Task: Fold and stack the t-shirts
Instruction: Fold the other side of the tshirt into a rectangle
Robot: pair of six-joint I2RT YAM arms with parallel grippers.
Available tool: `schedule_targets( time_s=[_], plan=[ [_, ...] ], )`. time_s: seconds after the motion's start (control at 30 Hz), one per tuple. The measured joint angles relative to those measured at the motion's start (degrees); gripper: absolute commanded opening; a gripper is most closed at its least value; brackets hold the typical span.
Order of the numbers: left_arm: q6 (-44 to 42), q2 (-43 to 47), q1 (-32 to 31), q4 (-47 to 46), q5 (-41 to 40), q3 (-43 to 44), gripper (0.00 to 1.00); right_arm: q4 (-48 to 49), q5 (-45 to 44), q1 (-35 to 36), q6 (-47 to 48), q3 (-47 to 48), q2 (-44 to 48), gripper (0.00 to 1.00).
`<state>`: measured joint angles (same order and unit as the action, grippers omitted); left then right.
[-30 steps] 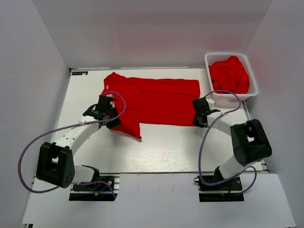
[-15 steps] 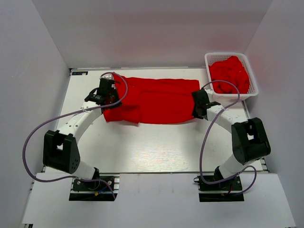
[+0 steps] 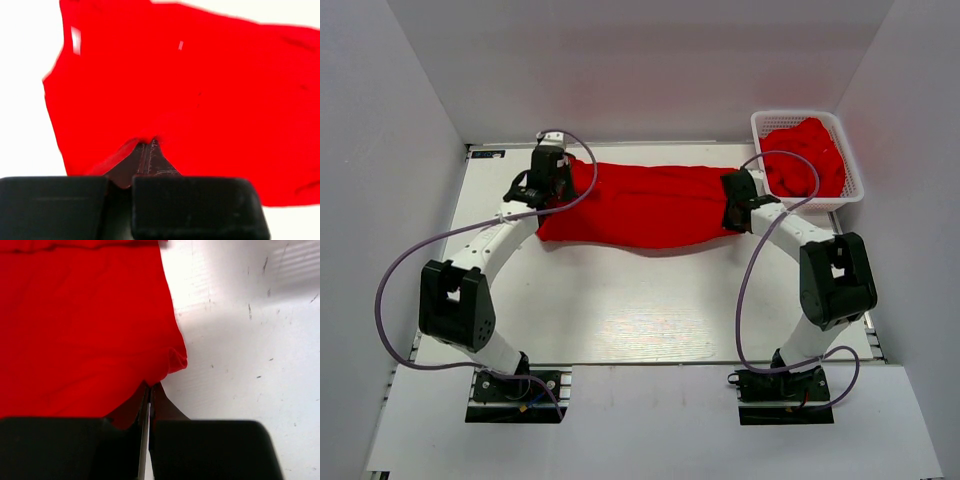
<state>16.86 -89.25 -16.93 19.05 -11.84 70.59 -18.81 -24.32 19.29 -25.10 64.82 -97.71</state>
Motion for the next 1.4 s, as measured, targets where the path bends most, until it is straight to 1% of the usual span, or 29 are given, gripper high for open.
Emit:
schedule_targets(
  time_s=[0.23,0.47,0.57,1.1,1.4],
  plan=[
    [-7.32,-6.12,0.28,-6.8,-1.09,5.42,0.0,-1.2,-0.22,-0.81,1.01,3.63,-1.4,0.0],
    [-11.47,-14.86,0.83,-8.81,-1.27,10.25,0.0,-2.36,-0.26,-1.53,2.01,8.02,-5.18,0.0],
    [-12.22,-17.14,1.31,-9.25,-1.33,11.41,0.0,-2.64,-0.42,-1.73,2.49,10.34,-6.69,0.0],
    [-13.7,-18.51,5.33,-13.97,-1.14,13.09,0.0,-4.48,-0.63,-3.28,3.43,15.19,-10.12,0.0],
    [-15.17,-23.96,6.64,-16.15,1.42,16.17,0.0,-5.31,0.33,-4.09,4.44,19.58,-14.58,0.0]
  ],
)
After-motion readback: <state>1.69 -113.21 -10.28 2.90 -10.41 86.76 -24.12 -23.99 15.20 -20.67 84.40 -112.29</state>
